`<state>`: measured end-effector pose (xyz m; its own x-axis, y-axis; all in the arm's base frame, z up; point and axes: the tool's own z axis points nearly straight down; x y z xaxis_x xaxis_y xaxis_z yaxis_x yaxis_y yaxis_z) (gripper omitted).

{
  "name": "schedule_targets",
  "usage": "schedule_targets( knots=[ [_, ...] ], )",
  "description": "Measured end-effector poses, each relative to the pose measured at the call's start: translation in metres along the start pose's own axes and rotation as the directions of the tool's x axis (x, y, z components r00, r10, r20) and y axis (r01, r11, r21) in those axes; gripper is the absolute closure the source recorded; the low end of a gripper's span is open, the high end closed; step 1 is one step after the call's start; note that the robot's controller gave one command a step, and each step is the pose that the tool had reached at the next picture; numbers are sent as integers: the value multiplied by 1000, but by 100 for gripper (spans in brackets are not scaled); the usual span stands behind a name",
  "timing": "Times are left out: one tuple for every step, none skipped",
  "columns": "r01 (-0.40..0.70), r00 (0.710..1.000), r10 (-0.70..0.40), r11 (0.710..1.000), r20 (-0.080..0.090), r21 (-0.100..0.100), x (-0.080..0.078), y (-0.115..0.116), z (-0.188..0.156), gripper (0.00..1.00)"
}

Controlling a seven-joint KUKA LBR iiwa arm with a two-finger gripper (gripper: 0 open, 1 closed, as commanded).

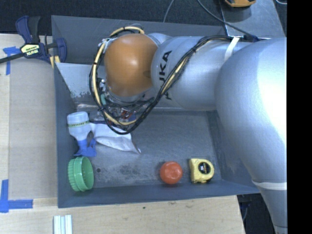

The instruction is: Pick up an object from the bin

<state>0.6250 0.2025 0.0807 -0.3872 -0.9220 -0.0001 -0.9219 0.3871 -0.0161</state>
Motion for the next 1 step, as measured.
schedule_targets(
  knots=[
    [697,717,-697,717,1,3,43,-23,-81,100]
  ],
)
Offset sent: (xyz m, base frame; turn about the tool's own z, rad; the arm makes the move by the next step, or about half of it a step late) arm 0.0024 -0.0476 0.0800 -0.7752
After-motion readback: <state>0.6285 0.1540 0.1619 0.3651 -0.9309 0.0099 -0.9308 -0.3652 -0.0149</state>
